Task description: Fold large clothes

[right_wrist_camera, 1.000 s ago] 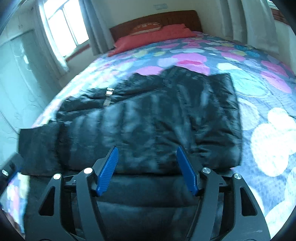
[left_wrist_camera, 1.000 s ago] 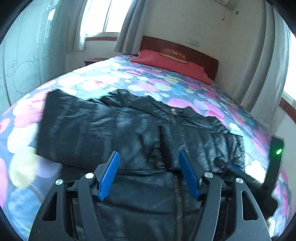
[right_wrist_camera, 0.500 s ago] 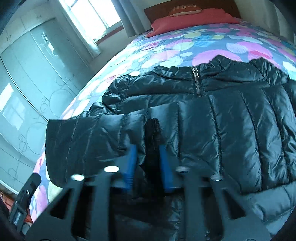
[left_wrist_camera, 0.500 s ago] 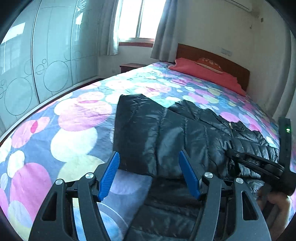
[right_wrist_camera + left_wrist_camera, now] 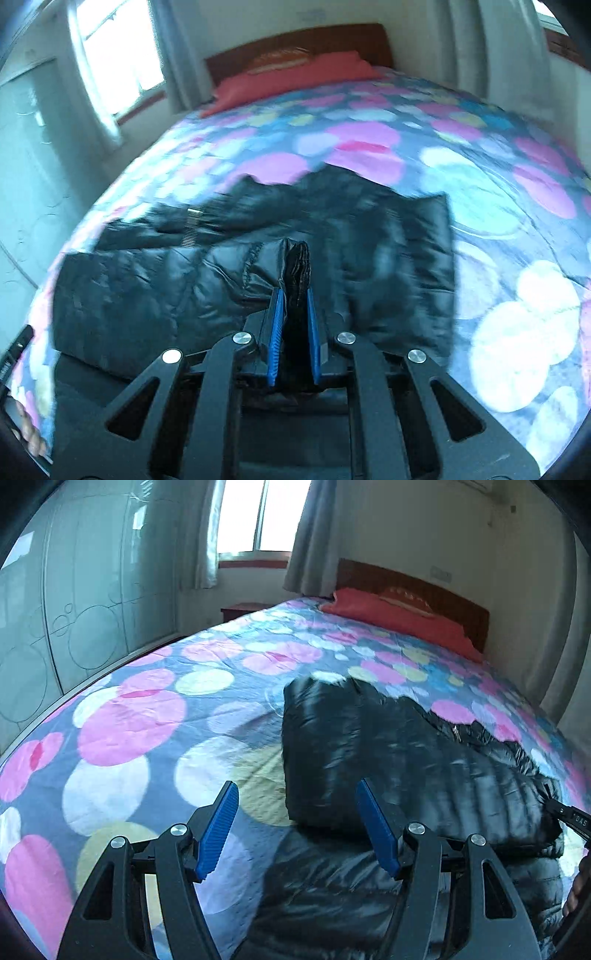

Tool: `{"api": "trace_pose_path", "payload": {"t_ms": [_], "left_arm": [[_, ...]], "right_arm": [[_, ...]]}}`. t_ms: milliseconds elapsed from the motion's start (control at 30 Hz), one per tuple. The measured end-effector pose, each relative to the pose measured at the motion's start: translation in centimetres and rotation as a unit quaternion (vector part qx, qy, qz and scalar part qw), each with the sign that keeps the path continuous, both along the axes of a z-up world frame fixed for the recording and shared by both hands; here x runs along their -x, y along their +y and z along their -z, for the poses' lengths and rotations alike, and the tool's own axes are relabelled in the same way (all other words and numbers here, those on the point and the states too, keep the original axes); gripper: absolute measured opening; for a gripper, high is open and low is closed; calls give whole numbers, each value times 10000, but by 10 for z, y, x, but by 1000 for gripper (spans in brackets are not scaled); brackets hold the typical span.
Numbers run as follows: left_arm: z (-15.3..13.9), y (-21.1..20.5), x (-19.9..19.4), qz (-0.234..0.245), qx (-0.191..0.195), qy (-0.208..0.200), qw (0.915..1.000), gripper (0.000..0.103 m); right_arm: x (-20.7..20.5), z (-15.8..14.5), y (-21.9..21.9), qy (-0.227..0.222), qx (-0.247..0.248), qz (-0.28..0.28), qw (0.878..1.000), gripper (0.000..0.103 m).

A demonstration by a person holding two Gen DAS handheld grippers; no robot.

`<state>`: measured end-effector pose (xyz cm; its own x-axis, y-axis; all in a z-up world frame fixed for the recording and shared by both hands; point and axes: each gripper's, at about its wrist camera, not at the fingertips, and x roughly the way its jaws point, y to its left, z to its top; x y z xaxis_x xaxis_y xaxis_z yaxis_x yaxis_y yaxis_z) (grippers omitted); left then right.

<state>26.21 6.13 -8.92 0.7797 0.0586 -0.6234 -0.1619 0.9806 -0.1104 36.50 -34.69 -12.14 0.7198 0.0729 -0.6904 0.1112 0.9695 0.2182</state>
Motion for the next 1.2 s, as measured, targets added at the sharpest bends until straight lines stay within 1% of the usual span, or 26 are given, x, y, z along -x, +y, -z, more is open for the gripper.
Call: {"api": "trace_pose_path", "payload": {"t_ms": [67, 100, 133, 200, 267, 300, 367, 400, 467, 533, 567, 633, 700, 767, 800, 867, 933, 1000, 1033, 1067, 1100, 1133, 1167, 1200], "left_arm": [[5, -6, -9, 61, -69, 91, 9999, 66], [7, -8, -13, 78, -83, 130, 9999, 66], [7, -7, -17, 93, -71, 159, 9998, 66], [6, -6, -26, 105, 27, 189, 9998, 66], [4, -4, -34, 74, 101, 159, 9998, 66], [3, -3, -41, 55, 119, 157, 9998, 66], [4, -3, -53, 30, 83, 195, 9998, 66], [6, -3, -60, 28, 56, 253, 9997, 66], [18, -3, -76, -10, 1, 482, 9988, 66], [30, -3, -86, -27, -63, 719, 9974, 68], [39, -4, -91, 44, -80, 868, 9962, 68], [51, -5, -96, 105, -101, 1014, 9947, 70], [51, -6, -94, 98, -128, 1017, 9947, 70], [38, -9, -87, 35, -312, 923, 9952, 68], [31, -10, -83, 8, -372, 812, 9960, 68], [13, -15, -74, 20, -440, 450, 9980, 68], [1, -22, -72, 124, -374, 193, 9990, 68], [1, -30, -80, 336, -261, 169, 9990, 68], [6, -36, -87, 426, -280, 287, 9983, 68], [16, -40, -94, 478, -362, 492, 9970, 68], [35, -48, -105, 527, -683, 905, 9922, 68], [45, -53, -109, 558, -895, 1028, 9891, 70], [46, -55, -108, 564, -975, 967, 9889, 70], [42, -55, -104, 531, -974, 888, 9899, 69]], "right_arm": [[-4, 10, -10, 85, -44, 76, 9999, 15], [1, 13, -24, 99, -85, 68, 9999, 15], [0, 15, -26, 141, -96, 52, 9998, 17], [3, 8, -28, 124, 13, 186, 9998, 25], [12, -6, -26, -165, 166, 356, 9991, 27], [15, -12, -21, -295, 188, 357, 9988, 27], [14, -18, -14, -431, 133, 244, 9987, 27], [9, -17, -6, -406, 91, 122, 9991, 27], [0, -8, 1, -206, -8, -74, 9998, 27], [-14, 13, 5, 140, 101, -135, 9998, 26], [-20, 25, 6, 311, 104, -215, 9992, 26], [-22, 36, 3, 257, -61, -250, 9993, 26], [-22, 33, 1, 295, -175, -210, 9992, 25], [-17, 21, 3, 234, -25, -101, 9997, 24], [-15, 13, 5, 122, 19, -63, 9999, 25], [-15, -1, 9, -89, -24, -93, 9999, 27], [-20, -8, 17, -166, -67, -177, 9997, 31], [-33, -7, 29, -108, -103, -316, 9994, 32], [-41, 0, 36, 6, -46, -392, 9992, 32], [-47, 7, 39, 136, 12, -427, 9990, 34], [-54, 17, 43, 294, 81, -452, 9985, 34], [-58, 25, 46, 328, 104, -511, 9981, 34], [-58, 25, 46, 300, 140, -522, 9981, 34], [-55, 20, 47, 299, 167, -501, 9982, 34]]}}
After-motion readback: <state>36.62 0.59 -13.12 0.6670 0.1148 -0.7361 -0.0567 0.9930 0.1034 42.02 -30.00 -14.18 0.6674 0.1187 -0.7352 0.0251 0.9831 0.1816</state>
